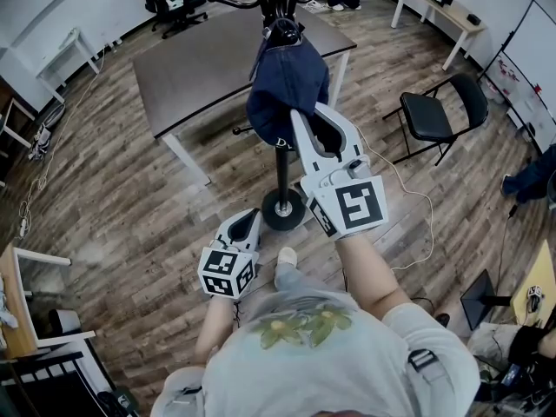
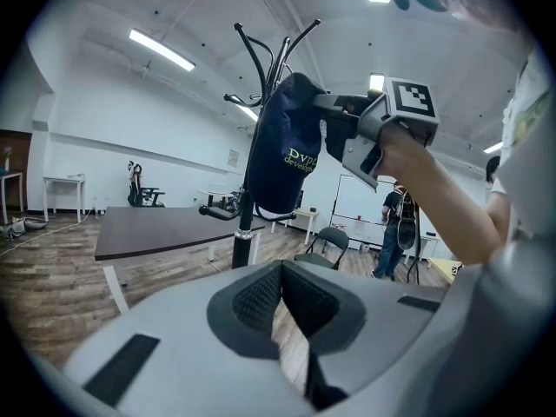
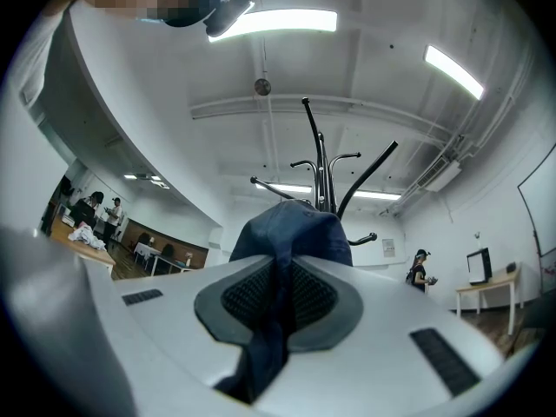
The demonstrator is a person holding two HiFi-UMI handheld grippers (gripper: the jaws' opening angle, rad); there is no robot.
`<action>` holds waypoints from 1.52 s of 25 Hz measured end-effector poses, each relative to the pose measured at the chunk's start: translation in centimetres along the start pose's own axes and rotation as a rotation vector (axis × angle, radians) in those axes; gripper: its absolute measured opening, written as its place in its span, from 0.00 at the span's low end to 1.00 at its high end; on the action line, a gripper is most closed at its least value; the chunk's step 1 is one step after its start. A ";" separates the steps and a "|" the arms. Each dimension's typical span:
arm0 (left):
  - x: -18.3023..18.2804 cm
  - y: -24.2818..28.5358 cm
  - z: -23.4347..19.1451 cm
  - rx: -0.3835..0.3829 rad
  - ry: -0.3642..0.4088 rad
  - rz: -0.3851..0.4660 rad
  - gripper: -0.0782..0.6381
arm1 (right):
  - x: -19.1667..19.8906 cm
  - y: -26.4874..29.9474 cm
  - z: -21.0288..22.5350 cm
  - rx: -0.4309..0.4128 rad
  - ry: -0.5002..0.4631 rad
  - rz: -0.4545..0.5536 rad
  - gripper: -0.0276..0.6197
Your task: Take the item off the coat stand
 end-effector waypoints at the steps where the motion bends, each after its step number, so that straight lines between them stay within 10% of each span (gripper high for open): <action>1: 0.0 -0.1 0.1 0.000 0.000 0.000 0.13 | -0.1 -0.1 -0.1 -0.001 -0.001 0.002 0.11; 38: 1.1 -1.4 1.9 -0.002 -0.015 -0.017 0.13 | -2.3 -4.5 -1.2 -0.042 -0.045 0.097 0.11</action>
Point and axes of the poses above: the fingertips, and each gripper's own axes: y forward along the fingers, z to its right, x out of its underside, the point moved 6 cm from there along -y, backward along the fingers, and after that the axes turned 2 degrees about -x, right-handed, at the moved point
